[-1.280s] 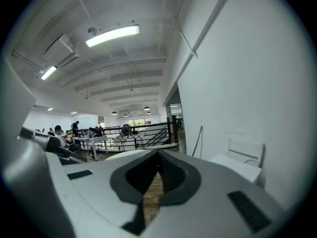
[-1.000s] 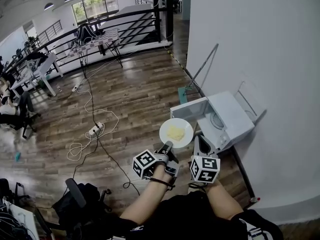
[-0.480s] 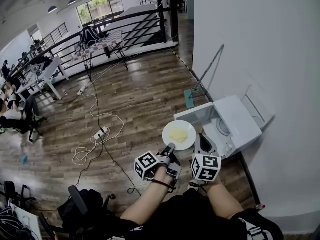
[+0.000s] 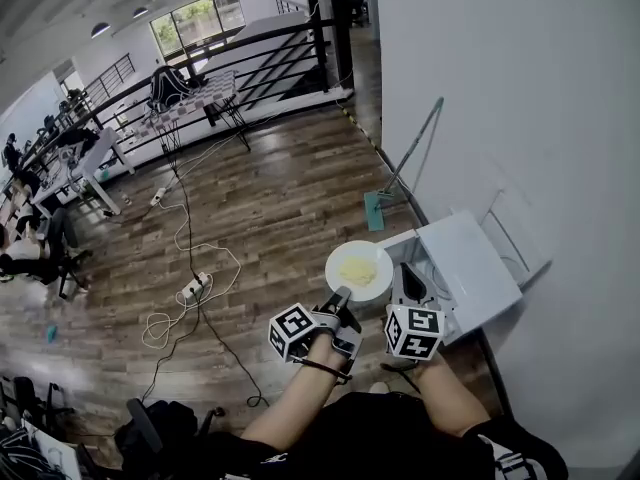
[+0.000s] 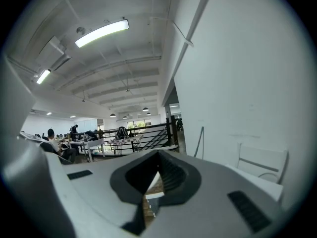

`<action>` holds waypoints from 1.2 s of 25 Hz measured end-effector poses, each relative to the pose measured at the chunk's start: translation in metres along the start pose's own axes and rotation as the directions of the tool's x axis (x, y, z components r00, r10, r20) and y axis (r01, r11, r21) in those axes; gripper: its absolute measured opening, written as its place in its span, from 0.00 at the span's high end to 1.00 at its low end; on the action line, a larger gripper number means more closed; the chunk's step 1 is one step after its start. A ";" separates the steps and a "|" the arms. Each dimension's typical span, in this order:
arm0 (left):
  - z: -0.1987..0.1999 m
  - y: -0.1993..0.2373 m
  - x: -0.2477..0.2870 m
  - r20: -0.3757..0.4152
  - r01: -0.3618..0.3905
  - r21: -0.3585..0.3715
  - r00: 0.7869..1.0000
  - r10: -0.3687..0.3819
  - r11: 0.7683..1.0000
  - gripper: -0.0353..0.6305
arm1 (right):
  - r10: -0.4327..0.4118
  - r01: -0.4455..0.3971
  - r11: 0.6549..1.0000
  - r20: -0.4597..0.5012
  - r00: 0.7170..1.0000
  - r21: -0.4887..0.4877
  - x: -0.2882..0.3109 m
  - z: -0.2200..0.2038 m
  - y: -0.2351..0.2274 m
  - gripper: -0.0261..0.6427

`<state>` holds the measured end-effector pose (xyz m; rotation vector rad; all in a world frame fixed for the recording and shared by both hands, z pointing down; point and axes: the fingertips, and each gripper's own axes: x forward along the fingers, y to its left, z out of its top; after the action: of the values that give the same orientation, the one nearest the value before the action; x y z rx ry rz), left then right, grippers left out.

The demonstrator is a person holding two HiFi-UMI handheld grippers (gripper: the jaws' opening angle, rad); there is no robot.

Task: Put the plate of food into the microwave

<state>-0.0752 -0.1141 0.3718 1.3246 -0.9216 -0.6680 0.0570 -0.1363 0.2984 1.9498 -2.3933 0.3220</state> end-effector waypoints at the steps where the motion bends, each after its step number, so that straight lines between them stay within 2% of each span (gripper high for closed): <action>1: -0.002 -0.002 0.010 0.000 -0.002 0.000 1.000 0.002 1.000 0.93 | 0.000 0.000 1.000 -0.002 1.000 0.002 0.006 0.002 -0.008 0.94; 6: -0.002 -0.015 0.055 0.019 0.000 0.003 1.000 0.000 1.000 0.93 | 0.010 -0.010 1.000 -0.005 1.000 0.011 0.036 0.014 -0.046 0.94; 10: -0.005 -0.016 0.085 0.014 -0.006 0.012 1.000 0.006 1.000 0.93 | -0.019 0.019 0.999 0.011 1.000 0.044 0.054 0.016 -0.076 0.94; 15: -0.016 -0.006 0.126 -0.037 -0.036 0.014 0.999 0.037 0.999 0.93 | -0.069 0.070 0.995 -0.016 0.997 0.068 0.072 0.004 -0.112 0.94; 20: -0.024 -0.008 0.171 -0.124 -0.026 0.044 0.992 0.032 0.999 0.93 | -0.142 0.143 0.987 -0.011 0.990 0.075 0.087 0.004 -0.144 0.94; 25: -0.037 -0.004 0.219 -0.266 -0.019 0.056 0.963 0.034 0.998 0.93 | -0.277 0.277 0.957 -0.011 0.961 0.087 0.098 0.001 -0.179 0.94; 28: -0.030 -0.008 0.244 -0.349 -0.007 0.069 0.937 0.031 0.998 0.93 | -0.361 0.359 0.929 -0.005 0.933 0.093 0.108 0.003 -0.186 0.94; 30: -0.025 -0.011 0.261 -0.410 -0.001 0.088 0.911 0.037 0.996 0.93 | -0.423 0.421 0.901 0.002 0.906 0.108 0.115 0.006 -0.190 0.94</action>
<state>0.0777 -0.3240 0.4074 1.4599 -0.6218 -0.3137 0.2184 -0.2841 0.3363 2.4581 -1.9197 0.4078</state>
